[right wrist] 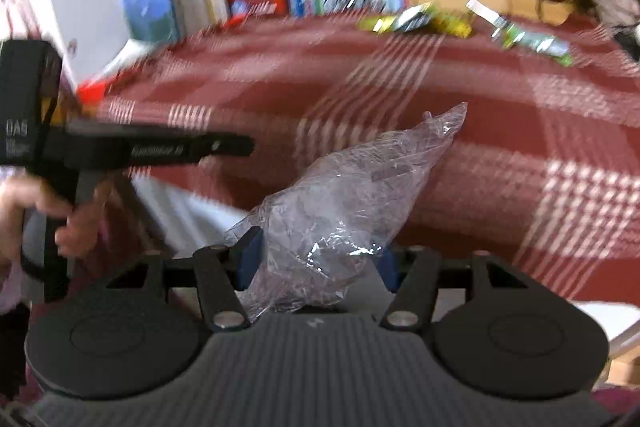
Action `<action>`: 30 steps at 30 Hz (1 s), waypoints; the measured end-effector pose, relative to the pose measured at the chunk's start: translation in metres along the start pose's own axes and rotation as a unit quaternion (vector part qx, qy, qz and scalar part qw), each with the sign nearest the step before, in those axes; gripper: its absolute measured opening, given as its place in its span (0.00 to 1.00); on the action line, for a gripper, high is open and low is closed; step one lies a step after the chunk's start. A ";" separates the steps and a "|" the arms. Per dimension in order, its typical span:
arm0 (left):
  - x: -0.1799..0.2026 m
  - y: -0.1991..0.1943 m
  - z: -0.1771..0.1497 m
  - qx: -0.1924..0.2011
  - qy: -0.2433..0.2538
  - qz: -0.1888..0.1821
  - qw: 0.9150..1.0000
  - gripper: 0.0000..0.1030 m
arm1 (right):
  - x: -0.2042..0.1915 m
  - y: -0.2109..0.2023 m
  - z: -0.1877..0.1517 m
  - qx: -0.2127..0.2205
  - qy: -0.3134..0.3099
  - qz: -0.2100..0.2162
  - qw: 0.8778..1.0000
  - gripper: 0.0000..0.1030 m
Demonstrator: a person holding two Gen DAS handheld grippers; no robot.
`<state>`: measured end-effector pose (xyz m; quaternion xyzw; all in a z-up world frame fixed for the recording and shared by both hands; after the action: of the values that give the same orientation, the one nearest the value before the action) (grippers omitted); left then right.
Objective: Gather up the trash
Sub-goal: 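Carry the wrapper and plastic bag down over the black bin, then open both tools to drop the items into the black bin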
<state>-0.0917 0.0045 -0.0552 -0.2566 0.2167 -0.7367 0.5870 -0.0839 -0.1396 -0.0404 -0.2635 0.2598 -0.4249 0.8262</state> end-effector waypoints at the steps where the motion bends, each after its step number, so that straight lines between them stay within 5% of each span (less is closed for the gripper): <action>1: 0.000 0.003 -0.006 -0.010 0.001 0.001 1.000 0.10 | -0.003 0.006 -0.007 -0.013 -0.006 0.001 1.000 0.60; 15: -0.008 0.038 -0.081 -0.131 -0.005 0.050 0.990 0.12 | -0.022 0.088 -0.083 -0.175 -0.017 0.013 0.984 0.61; 26: -0.006 0.051 -0.100 -0.166 0.001 0.059 0.984 0.12 | -0.019 0.118 -0.102 -0.225 -0.005 -0.001 0.974 0.64; 30: -0.006 0.052 -0.100 -0.168 0.003 0.059 0.984 0.14 | -0.020 0.124 -0.100 -0.228 0.001 -0.001 0.974 0.74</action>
<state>-0.1143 0.0013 -0.1659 -0.3361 0.3544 -0.6543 0.5774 -0.0894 -0.0824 -0.1903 -0.4451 0.3503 -0.3552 0.7436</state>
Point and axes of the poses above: each gripper's, at about its wrist camera, not at the fingertips, and y roughly the way its jaws point, x to its right, z to its top, the point moved 6 cm from there along y, roughly the way its jaws point, and after that the axes turned 4 degrees about -x, right-handed, at the moved point
